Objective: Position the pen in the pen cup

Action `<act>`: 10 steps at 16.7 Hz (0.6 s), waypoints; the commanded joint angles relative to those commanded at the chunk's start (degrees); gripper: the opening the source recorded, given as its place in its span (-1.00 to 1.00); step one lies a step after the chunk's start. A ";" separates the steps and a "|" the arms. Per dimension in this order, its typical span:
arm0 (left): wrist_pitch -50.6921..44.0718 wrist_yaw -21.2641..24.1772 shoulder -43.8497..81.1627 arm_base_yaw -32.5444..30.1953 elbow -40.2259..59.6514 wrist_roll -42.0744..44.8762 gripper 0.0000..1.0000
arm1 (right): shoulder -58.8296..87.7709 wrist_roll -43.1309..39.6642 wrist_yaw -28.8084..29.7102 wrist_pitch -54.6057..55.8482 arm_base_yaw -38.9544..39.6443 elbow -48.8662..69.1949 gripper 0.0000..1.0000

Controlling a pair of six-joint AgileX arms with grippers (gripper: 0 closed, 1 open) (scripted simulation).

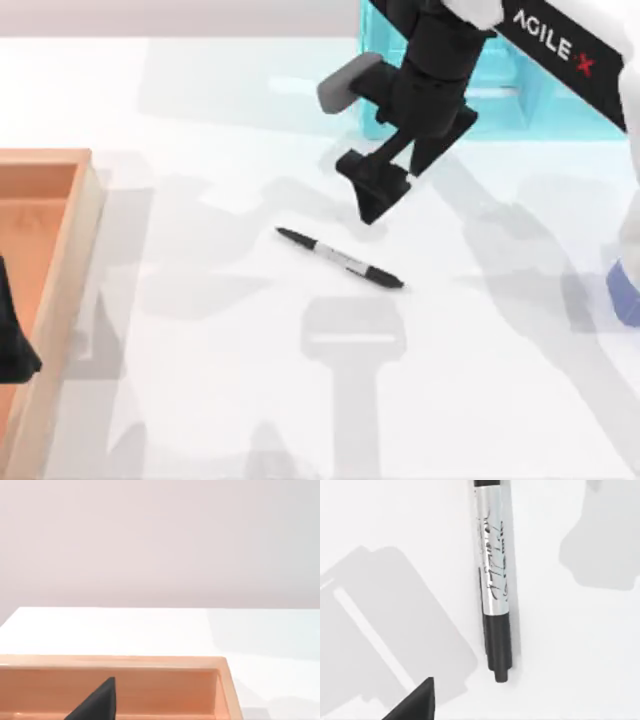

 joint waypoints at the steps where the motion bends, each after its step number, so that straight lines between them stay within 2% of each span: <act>1: 0.00 0.00 0.00 0.00 0.00 0.00 1.00 | 1.40 -0.53 -0.32 -0.48 1.04 1.48 1.00; 10: 0.00 0.00 0.00 0.00 0.00 0.00 1.00 | 3.73 -1.38 -0.80 -0.92 2.63 3.59 1.00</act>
